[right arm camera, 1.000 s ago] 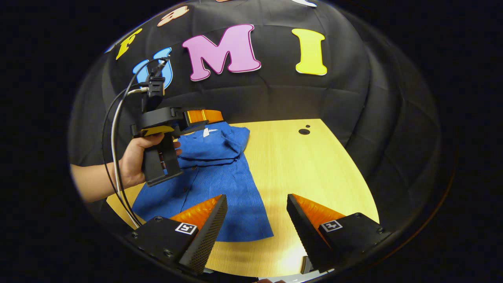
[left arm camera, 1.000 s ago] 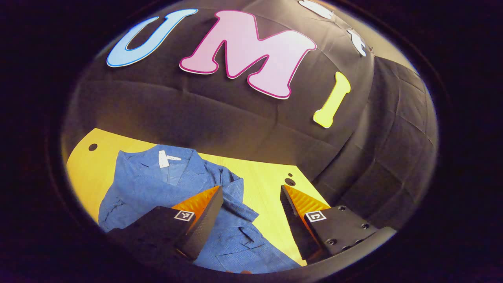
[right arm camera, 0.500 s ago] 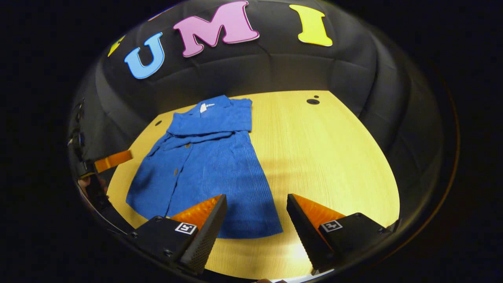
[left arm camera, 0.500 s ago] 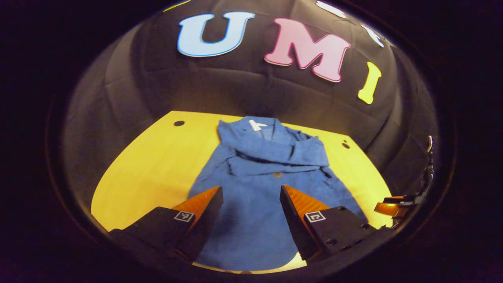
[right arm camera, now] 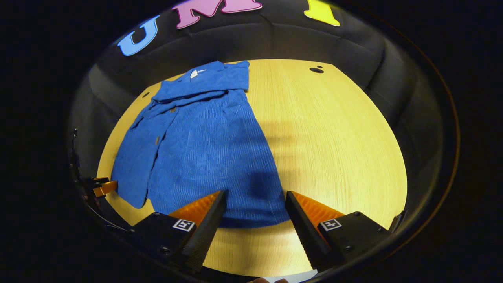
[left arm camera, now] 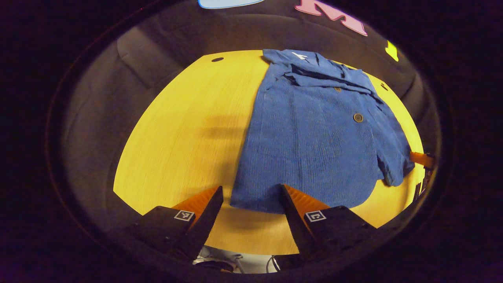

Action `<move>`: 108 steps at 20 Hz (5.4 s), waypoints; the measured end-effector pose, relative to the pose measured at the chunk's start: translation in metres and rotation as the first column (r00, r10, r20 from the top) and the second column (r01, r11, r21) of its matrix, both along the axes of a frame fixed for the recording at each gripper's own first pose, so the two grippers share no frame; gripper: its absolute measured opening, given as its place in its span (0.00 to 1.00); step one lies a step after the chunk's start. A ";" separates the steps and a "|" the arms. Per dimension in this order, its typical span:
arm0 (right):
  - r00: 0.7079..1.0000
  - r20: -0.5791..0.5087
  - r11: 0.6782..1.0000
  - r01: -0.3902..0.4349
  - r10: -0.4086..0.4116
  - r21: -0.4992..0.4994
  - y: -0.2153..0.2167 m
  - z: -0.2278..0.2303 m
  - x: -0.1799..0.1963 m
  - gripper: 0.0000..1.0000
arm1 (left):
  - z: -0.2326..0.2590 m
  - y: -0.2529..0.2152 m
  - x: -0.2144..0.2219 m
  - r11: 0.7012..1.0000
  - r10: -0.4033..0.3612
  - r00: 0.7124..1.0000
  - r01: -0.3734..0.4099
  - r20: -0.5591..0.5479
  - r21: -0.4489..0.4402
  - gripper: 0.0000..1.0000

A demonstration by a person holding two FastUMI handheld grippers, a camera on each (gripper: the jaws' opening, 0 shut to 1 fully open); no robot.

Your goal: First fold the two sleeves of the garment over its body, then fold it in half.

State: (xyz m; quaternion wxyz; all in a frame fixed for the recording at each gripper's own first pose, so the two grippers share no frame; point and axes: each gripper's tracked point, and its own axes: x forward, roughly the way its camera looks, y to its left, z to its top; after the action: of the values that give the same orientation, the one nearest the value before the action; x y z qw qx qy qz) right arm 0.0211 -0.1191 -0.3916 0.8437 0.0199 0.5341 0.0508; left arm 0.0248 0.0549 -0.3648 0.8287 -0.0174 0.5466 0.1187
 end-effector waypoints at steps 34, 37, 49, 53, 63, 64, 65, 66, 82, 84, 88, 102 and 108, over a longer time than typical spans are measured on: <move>0.941 0.327 0.943 -0.025 -0.090 0.331 0.089 0.150 0.233 0.04 | 0.178 -0.039 0.210 0.954 -0.029 0.885 0.164 0.464 -0.253 0.03; 0.914 0.397 0.955 -0.035 -0.088 0.293 0.094 0.155 0.308 0.04 | 0.195 -0.017 0.287 0.964 -0.055 0.846 0.183 0.530 -0.193 0.03; 0.844 0.459 0.956 0.196 -0.277 0.216 0.061 0.048 0.499 0.13 | 0.121 0.086 0.508 0.998 -0.044 0.720 0.063 0.693 -0.003 0.04; 0.832 0.528 0.984 0.165 -0.172 0.060 0.052 0.059 0.473 1.00 | 0.096 0.071 0.483 0.996 -0.090 0.801 0.067 0.591 0.061 0.84; 0.465 0.874 0.989 0.118 -0.138 0.094 0.069 0.254 0.312 0.98 | 0.257 0.005 0.296 0.987 -0.149 0.442 0.116 0.885 0.108 0.83; 0.434 0.889 0.988 0.112 -0.143 0.105 0.071 0.269 0.287 0.97 | 0.279 -0.002 0.270 0.987 -0.141 0.360 0.123 0.922 0.102 0.83; 0.401 0.904 0.988 0.104 -0.147 0.114 0.076 0.285 0.260 0.96 | 0.298 -0.007 0.241 0.988 -0.127 0.301 0.125 0.945 0.093 0.80; 0.354 0.925 0.989 0.091 -0.140 0.116 0.082 0.302 0.233 0.97 | 0.313 -0.013 0.208 0.987 -0.130 0.247 0.127 0.960 0.101 0.80; 0.392 0.920 1.000 -0.029 0.003 0.010 0.129 0.359 -0.057 0.98 | 0.346 -0.071 -0.083 0.995 -0.048 0.278 0.102 0.959 0.020 0.81; 0.382 0.924 1.000 -0.026 0.003 0.007 0.128 0.364 -0.061 0.98 | 0.354 -0.072 -0.086 0.994 -0.051 0.262 0.104 0.964 0.024 0.81; 0.366 0.931 0.997 -0.064 -0.010 0.036 0.145 0.375 -0.061 0.98 | 0.358 -0.074 -0.099 0.991 -0.126 0.266 0.076 0.956 0.109 0.81; 0.399 0.916 0.979 -0.197 0.036 0.047 0.188 0.379 -0.033 0.98 | 0.375 -0.074 -0.124 0.989 -0.142 0.254 -0.008 0.957 0.149 0.81; 0.384 0.922 0.972 -0.229 0.046 0.047 0.201 0.383 -0.031 0.98 | 0.373 -0.067 -0.128 0.984 -0.155 0.279 -0.037 0.948 0.172 0.81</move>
State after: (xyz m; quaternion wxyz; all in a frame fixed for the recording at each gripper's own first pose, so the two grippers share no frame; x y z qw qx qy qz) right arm -0.0103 0.0818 -0.0082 0.9855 0.0147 -0.0234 0.1677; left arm -0.1035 -0.0125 0.0080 0.9928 0.0017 -0.0706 0.0971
